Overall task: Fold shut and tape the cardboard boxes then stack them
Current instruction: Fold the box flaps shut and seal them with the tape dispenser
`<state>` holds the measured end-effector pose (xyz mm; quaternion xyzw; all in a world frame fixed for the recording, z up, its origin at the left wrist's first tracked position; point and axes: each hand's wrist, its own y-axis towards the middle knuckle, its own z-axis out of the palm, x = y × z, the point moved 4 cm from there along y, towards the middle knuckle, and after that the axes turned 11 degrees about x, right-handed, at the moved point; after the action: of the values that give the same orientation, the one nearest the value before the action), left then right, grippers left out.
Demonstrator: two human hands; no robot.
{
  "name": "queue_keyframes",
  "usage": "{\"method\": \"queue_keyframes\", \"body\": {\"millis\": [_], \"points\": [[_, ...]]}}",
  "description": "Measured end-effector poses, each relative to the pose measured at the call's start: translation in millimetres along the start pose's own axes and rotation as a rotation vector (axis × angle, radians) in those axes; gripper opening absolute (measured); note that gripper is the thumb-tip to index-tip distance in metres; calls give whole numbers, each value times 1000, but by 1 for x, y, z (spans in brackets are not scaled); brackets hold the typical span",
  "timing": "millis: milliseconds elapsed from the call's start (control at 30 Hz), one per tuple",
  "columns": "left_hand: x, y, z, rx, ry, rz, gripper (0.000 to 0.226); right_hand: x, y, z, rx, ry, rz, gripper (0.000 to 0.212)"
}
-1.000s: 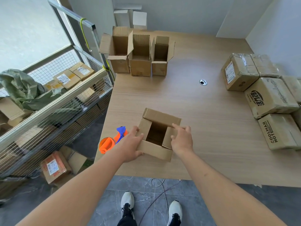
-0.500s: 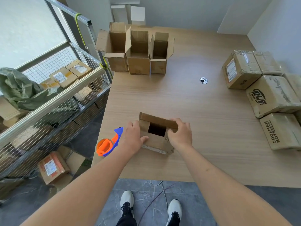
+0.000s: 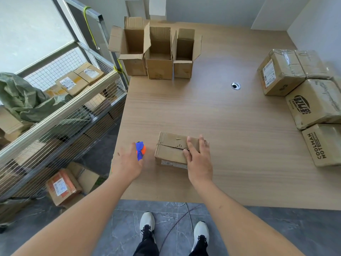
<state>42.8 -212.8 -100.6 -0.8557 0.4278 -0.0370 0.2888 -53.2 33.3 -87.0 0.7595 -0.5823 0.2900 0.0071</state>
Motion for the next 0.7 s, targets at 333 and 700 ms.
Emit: {"method": "queue_keyframes", "body": {"millis": [333, 700], "points": [[30, 18, 25, 80, -219, 139, 105, -5, 1, 7, -54, 56, -39, 45], [-8, -14, -60, 63, -319, 852, 95, 1, -8, 4, 37, 96, -29, 45]]}}
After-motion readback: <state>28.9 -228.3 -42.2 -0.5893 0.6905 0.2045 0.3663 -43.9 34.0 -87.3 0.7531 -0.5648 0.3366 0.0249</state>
